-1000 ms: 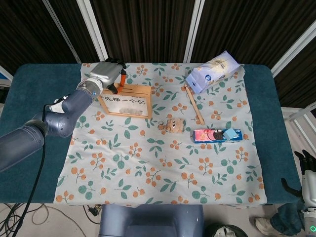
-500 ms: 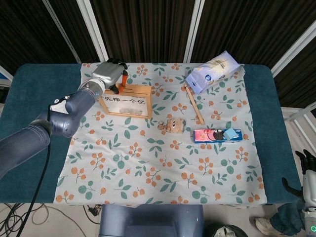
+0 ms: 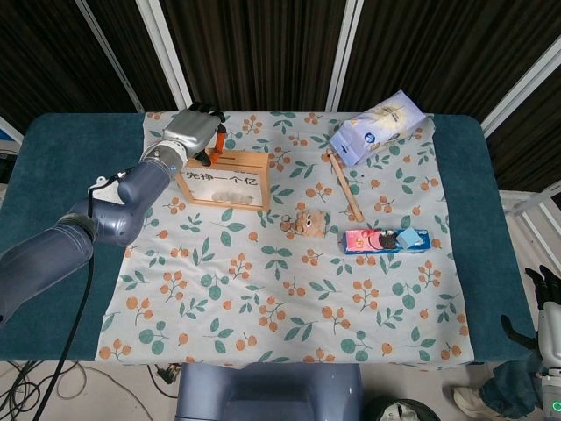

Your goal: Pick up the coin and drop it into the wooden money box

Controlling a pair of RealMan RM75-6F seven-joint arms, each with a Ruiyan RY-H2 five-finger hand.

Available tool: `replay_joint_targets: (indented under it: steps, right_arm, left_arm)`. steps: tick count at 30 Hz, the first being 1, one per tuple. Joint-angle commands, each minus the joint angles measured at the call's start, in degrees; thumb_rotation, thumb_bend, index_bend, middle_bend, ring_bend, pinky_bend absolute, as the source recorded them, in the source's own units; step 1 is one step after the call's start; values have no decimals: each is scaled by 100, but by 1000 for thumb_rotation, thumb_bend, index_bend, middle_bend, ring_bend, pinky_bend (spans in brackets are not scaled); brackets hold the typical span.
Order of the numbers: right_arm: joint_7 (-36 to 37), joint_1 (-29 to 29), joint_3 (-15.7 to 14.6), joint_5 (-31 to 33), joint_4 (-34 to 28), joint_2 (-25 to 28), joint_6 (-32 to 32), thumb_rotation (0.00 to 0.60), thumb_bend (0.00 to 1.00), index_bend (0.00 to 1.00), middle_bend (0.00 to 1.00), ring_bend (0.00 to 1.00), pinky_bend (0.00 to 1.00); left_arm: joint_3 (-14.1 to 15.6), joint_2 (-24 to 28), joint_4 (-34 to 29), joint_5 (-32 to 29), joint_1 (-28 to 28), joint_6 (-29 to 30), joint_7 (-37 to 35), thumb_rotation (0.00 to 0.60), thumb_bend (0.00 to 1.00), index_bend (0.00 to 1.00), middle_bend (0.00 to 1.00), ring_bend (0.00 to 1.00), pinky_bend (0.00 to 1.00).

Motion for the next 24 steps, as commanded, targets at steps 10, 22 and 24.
replay_joint_targets:
  steps: [10, 22, 24]
  right_arm:
    - [-11, -2, 2, 9, -8, 4, 0, 600, 369, 127, 46, 19, 0]
    - [-11, -6, 7, 10, -12, 8, 9, 600, 369, 126, 46, 19, 0]
    - [-13, -6, 9, 10, -10, 8, 11, 600, 369, 127, 46, 19, 0]
  left_arm:
    - [64, -22, -13, -29, -31, -10, 39, 600, 661, 569, 157, 0, 0]
    - [138, -72, -20, -75, -84, -7, 101, 600, 640, 569, 154, 0, 0]
    - [142, -80, -19, -78, -90, -5, 105, 600, 638, 566, 152, 0, 0]
